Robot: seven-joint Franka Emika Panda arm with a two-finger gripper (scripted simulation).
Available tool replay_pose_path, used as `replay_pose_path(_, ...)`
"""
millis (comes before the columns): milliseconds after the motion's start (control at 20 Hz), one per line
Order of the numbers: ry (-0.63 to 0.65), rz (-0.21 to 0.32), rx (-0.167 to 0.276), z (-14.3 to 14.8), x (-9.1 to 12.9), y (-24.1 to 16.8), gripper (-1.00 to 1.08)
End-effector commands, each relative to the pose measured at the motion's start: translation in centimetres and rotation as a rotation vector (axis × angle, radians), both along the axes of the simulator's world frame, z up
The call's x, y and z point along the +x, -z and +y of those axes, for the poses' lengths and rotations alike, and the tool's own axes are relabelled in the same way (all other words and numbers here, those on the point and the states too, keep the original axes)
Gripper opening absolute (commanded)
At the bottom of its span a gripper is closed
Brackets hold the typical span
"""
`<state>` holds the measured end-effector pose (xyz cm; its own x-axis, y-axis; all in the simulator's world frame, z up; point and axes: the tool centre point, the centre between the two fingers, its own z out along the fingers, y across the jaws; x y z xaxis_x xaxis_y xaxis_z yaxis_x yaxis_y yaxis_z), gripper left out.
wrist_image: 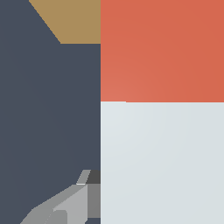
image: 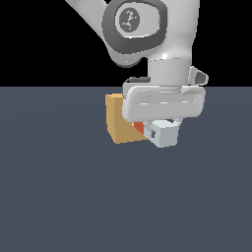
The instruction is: Insert the peg into the horizontal hole in a box.
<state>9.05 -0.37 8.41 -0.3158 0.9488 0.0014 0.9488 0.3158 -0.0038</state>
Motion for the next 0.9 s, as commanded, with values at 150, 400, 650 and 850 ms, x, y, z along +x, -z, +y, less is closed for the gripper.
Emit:
replay_pose_path(150, -0.003, -0.004, 0.000, 0.05, 0.19, -0.25, -1.00)
replay_pose_path(400, 0.002, -0.004, 0.000, -0.02, 0.09, -0.21, -1.00)
replay_pose_path(650, -0.001, -0.008, -0.001, -0.05, 0.23, -0.50, -1.00)
replay_pose_path(850, -0.001, -0.003, -0.001, -0.06, 0.09, -0.24, -1.00)
